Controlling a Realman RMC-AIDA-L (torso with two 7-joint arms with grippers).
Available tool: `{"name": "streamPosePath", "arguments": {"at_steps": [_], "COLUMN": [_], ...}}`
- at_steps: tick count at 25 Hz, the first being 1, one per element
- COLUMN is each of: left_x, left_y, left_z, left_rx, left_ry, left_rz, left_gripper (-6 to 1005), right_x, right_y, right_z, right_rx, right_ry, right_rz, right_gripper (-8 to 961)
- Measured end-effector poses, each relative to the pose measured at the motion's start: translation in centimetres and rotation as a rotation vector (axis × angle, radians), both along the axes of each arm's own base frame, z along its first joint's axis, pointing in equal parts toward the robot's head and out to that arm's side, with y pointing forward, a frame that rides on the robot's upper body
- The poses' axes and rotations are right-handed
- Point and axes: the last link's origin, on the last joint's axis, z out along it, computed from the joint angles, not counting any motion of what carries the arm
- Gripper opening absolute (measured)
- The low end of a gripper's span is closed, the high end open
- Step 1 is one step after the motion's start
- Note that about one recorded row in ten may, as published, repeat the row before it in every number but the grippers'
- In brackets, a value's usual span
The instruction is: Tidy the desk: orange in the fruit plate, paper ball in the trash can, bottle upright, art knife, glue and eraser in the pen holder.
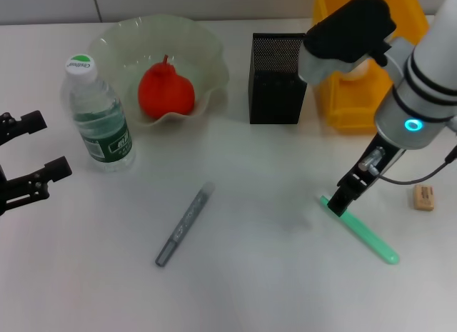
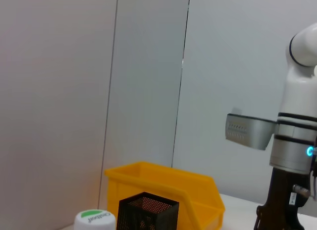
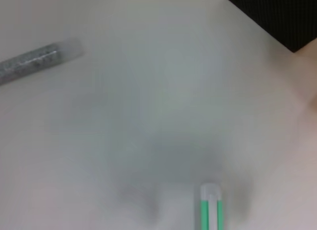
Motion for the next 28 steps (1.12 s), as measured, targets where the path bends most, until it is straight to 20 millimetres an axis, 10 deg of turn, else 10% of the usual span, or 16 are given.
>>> {"name": "streamPosePath", "arguments": {"at_steps": [13, 21, 28], "left_x": [-0.1, -0.1, -0.2], "left_y": [-0.1, -0.1, 0.0], "left_z": [-0.5, -0.6, -0.6], "left_rx": [-0.013, -0.013, -0.010], "left_ry": [0.006, 0.008, 0.012], "left_rz": [0.009, 0.012, 0.020], "left_gripper": [861, 861, 861], "right_x": [1.1, 1.4, 1.3], "right_y": [0.0, 0.1, 0.0], "right_z": [-1.2, -1.9, -2.6], "right_rx": [-0.019, -0.011, -0.031], "right_ry": [-0.026, -0.022, 0.013], "right_rz": [-0.004, 0.021, 0.024], "right_gripper": [774, 376, 379]}}
